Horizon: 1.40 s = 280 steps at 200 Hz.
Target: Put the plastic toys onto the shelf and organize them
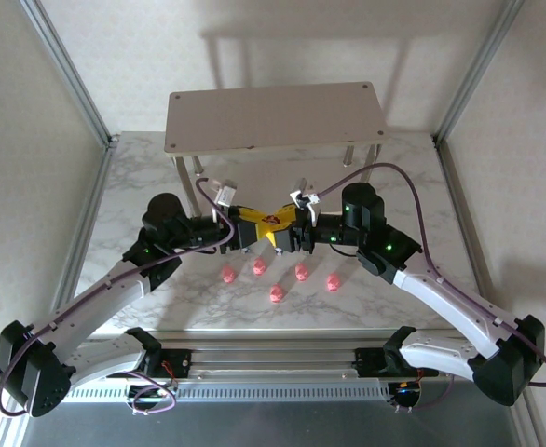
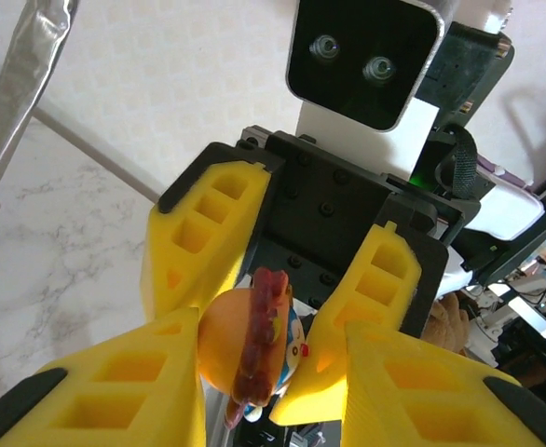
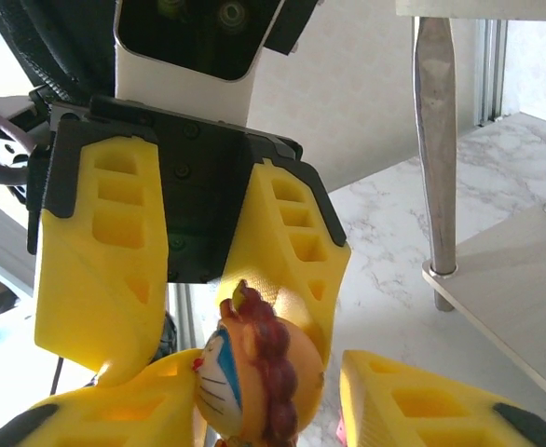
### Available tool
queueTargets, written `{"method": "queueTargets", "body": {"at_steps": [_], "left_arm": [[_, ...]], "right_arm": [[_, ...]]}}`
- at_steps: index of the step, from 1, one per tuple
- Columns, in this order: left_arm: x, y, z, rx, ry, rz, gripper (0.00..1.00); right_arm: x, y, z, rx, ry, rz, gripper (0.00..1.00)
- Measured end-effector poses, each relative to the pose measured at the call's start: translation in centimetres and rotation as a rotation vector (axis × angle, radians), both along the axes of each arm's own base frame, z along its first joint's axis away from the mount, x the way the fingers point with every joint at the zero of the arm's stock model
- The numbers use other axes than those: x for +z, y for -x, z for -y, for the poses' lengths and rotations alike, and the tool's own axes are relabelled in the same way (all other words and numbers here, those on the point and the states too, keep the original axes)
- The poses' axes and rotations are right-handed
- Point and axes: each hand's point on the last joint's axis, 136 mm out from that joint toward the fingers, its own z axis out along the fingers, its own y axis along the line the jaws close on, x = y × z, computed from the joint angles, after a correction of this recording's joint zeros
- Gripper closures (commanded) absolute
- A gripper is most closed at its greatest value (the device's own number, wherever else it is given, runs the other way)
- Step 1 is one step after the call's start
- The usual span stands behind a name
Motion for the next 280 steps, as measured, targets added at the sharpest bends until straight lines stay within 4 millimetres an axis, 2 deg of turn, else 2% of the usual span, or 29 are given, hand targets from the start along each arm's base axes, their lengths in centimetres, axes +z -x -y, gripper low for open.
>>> {"method": "queueTargets", "body": {"at_steps": [11, 80, 96, 121, 142, 180, 190, 231, 258, 280], "left_arm": [[0.0, 0.3, 0.0, -0.019, 0.0, 0.005, 1.0], [0.6, 1.4, 0.1, -0.085, 0.005, 0.022, 1.0], [0.6, 1.6, 0.2, -0.097, 0.004, 0.022, 1.0], [0.6, 1.6, 0.2, -0.097, 0.002, 0.023, 1.0], [0.4, 1.4, 0.2, -0.09, -0.002, 0.014, 1.0], [-0.7, 0.4, 0.3, -0.053, -0.026, -0.037, 1.0], [-0.8, 0.4, 0.3, -0.055, -0.031, -0.046, 1.0], [-1.2, 0.4, 0.3, -0.056, -0.04, -0.058, 1.0], [-1.3, 0.4, 0.3, -0.052, -0.049, -0.057, 1.0], [-1.3, 0.4, 0.4, -0.051, -0.063, -0.055, 1.0]], "right_arm": [[-0.1, 0.0, 0.1, 0.001, 0.007, 0.005, 0.41], [0.1, 0.9, 0.2, 0.045, 0.028, -0.009, 0.37], [0.2, 1.2, 0.2, 0.067, 0.042, -0.01, 0.48], [0.3, 1.9, 0.1, 0.105, 0.058, -0.016, 0.59], [0.3, 2.3, 0.2, 0.134, 0.084, -0.021, 0.78], [-0.7, 2.1, 0.3, 0.123, 0.143, -0.05, 0.89], [-0.9, 2.1, 0.3, 0.125, 0.154, -0.057, 1.0], [-1.1, 2.1, 0.3, 0.124, 0.164, -0.056, 1.0], [-1.3, 2.0, 0.4, 0.117, 0.171, -0.062, 0.7], [-1.4, 1.9, 0.4, 0.112, 0.176, -0.059, 0.6]]}}
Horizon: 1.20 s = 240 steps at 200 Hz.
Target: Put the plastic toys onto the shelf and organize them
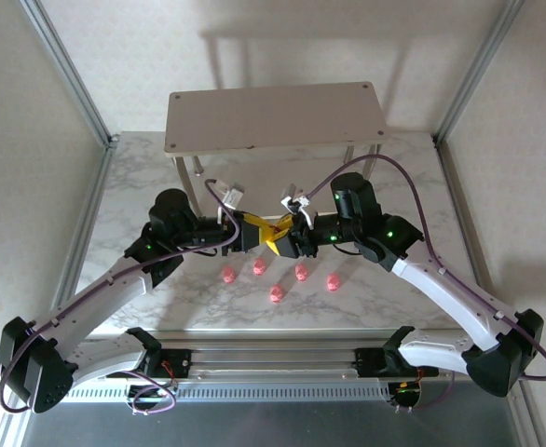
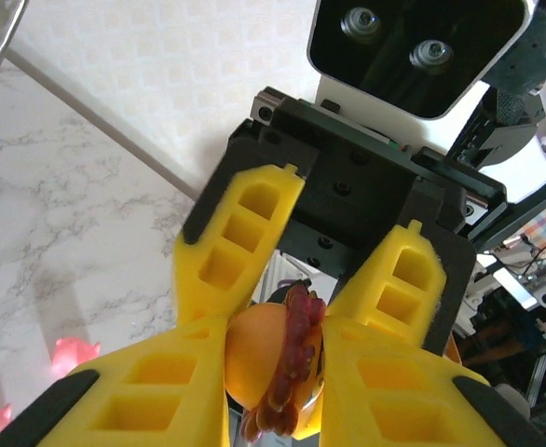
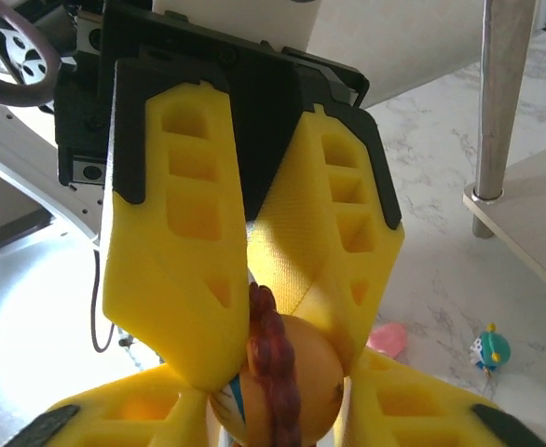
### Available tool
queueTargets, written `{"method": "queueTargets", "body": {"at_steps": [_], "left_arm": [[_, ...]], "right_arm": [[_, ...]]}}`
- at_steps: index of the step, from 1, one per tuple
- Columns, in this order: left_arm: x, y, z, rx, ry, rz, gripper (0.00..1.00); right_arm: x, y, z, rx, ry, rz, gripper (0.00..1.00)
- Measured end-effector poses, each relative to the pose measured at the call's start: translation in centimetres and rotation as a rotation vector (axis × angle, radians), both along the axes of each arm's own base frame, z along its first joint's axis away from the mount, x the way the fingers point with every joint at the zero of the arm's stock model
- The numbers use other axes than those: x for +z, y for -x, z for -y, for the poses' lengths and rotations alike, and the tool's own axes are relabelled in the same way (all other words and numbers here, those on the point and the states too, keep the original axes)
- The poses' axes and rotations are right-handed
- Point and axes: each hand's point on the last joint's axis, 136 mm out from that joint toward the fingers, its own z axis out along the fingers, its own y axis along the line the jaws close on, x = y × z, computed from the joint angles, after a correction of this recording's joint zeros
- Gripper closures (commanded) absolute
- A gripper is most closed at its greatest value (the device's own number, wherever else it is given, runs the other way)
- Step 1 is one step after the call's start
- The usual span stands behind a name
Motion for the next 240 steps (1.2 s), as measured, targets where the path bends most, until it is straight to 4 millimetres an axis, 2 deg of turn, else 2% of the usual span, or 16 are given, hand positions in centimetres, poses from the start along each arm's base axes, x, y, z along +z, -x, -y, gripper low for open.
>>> {"method": "queueTargets", "body": {"at_steps": [26, 57, 108, 135, 144, 159, 185, 203, 240], "left_arm": [[0.0, -0.3, 0.1, 0.013, -0.015, 0.006, 1.0], [-0.2, -0.8, 0.3, 0.026, -0.034, 0.012, 1.0], [-0.1, -1.9, 0.5, 0.048, -0.091, 0.032, 1.0], [0.3, -2.3, 0.5, 0.045, -0.113, 0.062, 1.0], [0.6, -2.2, 0.5, 0.037, -0.114, 0.076, 1.0], [0.7, -2.6, 0.3, 0.045, -0.125, 0.086, 1.0], [-0.4, -4.5, -0.6, 0.098, -0.164, 0.066, 1.0], [-1.3, -5.3, -0.7, 0.113, -0.191, 0.047, 1.0], [-1.9, -6.6, -0.4, 0.128, -0.241, 0.056, 1.0]], "right_arm": [[-0.1, -0.2, -0.2, -0.012, 0.005, 0.0, 0.52], [-0.1, -0.3, -0.4, -0.026, 0.005, -0.009, 0.33], [0.0, -0.7, -0.4, -0.048, 0.006, 0.007, 0.24], [0.7, -0.5, 0.0, -0.06, -0.007, 0.022, 0.14], [1.1, -0.3, 0.4, -0.067, -0.017, 0.031, 0.07], [1.9, 0.0, 1.5, -0.095, -0.034, 0.048, 0.01], [4.1, 0.3, 3.7, -0.159, -0.079, 0.092, 0.01], [4.6, -0.8, 5.0, -0.245, -0.085, 0.094, 0.01], [4.2, -3.6, 7.6, -0.477, -0.065, 0.069, 0.01]]}}
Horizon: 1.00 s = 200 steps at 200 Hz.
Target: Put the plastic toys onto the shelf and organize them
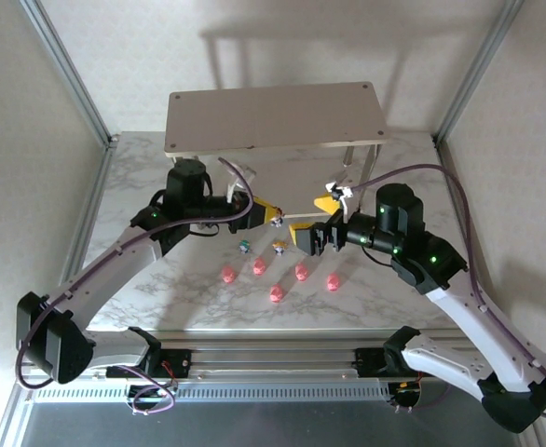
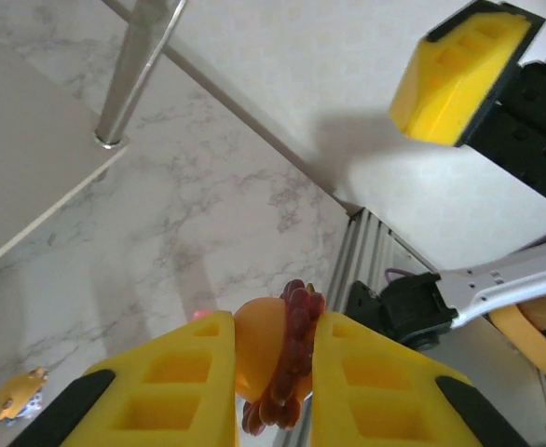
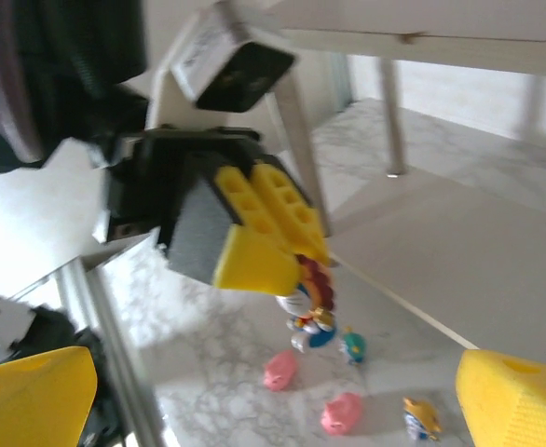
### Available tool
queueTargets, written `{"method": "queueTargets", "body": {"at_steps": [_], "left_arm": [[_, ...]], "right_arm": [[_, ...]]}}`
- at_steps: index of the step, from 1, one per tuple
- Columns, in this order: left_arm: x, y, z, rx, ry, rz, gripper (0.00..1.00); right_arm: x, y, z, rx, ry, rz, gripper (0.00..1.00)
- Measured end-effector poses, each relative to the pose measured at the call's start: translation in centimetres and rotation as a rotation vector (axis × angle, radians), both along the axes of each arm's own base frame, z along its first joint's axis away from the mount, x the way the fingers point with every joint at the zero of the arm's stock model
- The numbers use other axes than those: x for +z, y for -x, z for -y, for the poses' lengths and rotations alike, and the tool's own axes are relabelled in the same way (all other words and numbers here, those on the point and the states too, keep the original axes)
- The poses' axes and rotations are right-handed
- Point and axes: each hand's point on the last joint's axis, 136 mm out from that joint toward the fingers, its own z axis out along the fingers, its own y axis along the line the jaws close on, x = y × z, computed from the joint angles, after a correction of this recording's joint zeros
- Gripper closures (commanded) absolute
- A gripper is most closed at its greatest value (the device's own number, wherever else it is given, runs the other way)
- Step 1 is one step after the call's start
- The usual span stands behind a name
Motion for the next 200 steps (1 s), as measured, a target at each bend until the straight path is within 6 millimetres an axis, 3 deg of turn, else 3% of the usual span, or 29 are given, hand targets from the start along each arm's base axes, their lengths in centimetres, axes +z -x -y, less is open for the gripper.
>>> {"method": "queueTargets", "body": {"at_steps": [21, 76, 108, 157, 200], "left_arm": [[-0.9, -1.7, 0.3, 0.035, -0.058, 0.026, 1.0], [-6.3, -5.1, 2.0, 0.128, -0.266, 0.118, 1.0], [-8.8, -6.3, 3.8, 0.149, -0.321, 0.193, 1.0], [-13.7, -8.6, 8.2, 0.114, -0.406, 0.24, 1.0], [-15.5, -11.1, 10.6, 0.093, -0.432, 0.29, 1.0]], "right_arm": [[0.8, -0.6, 2.1, -0.131, -0.027, 0.012, 0.01], [4.4, -1.2, 9.5, -0.506, -0.155, 0.08, 0.02], [4.1, -1.9, 11.4, -0.621, -0.157, 0.084, 0.02], [3.6, -2.6, 13.5, -0.743, -0.137, 0.102, 0.01], [4.8, -1.7, 15.2, -0.789, -0.17, 0.143, 0.01]]}}
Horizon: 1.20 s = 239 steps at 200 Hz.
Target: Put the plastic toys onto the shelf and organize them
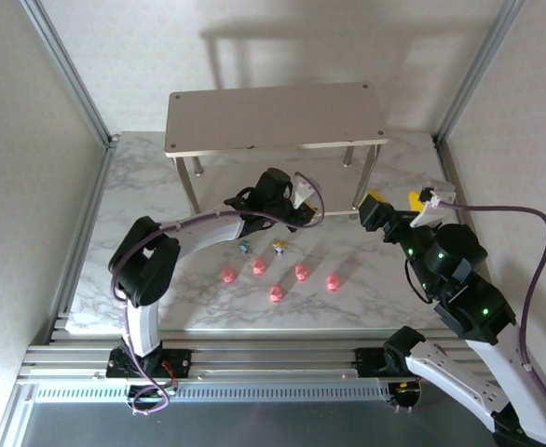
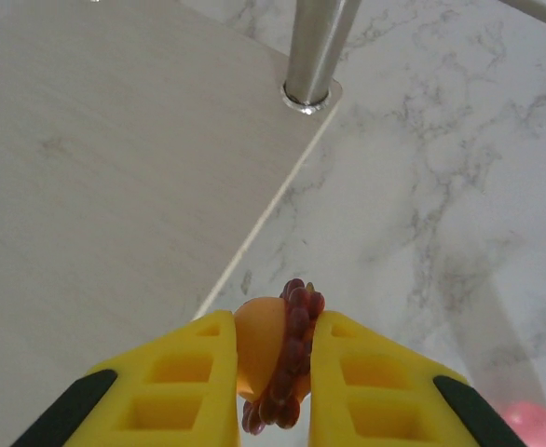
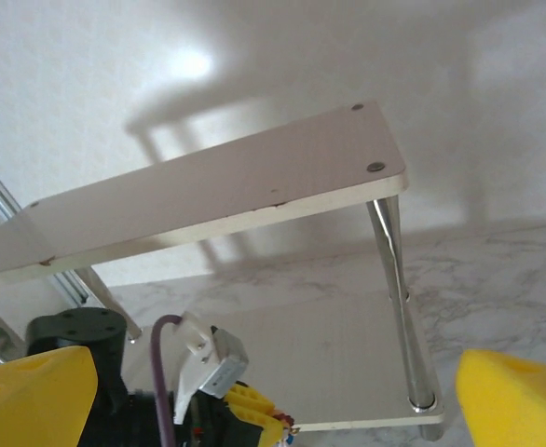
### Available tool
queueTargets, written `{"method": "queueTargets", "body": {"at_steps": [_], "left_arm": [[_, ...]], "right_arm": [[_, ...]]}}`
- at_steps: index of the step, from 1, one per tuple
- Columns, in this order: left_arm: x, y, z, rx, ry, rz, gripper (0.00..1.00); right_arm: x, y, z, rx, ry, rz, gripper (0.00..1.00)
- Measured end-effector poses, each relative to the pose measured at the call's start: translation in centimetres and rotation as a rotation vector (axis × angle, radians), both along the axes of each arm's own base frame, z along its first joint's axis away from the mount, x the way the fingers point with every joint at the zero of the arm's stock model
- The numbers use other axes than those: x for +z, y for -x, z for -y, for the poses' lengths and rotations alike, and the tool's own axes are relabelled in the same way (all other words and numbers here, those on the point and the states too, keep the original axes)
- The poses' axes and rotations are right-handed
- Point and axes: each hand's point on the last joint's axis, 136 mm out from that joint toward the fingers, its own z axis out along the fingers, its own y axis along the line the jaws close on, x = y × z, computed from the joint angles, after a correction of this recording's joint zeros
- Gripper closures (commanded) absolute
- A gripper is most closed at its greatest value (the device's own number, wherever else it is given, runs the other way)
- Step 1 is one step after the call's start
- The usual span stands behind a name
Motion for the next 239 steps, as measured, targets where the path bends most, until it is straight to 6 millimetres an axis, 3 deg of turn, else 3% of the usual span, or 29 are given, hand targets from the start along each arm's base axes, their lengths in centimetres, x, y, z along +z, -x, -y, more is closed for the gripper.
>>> {"method": "queueTargets", "body": {"at_steps": [85, 179, 239], "left_arm": [[-1.2, -2.7, 2.5, -0.07, 0.041, 0.066, 1.0], [0.6, -5.4, 3.6, -0.144, 0.104, 0.1, 1.0], [-2.3, -5.7, 4.0, -0.175, 0.063, 0.049, 1.0]], "right_arm": [[0.1, -0.2, 0.5, -0.03, 0.045, 0.022, 0.01], [-0.4, -1.0, 0.1, -0.044, 0.073, 0.022, 0.01], [0.0, -1.2, 0.1, -0.047, 0.062, 0.036, 0.01]]}}
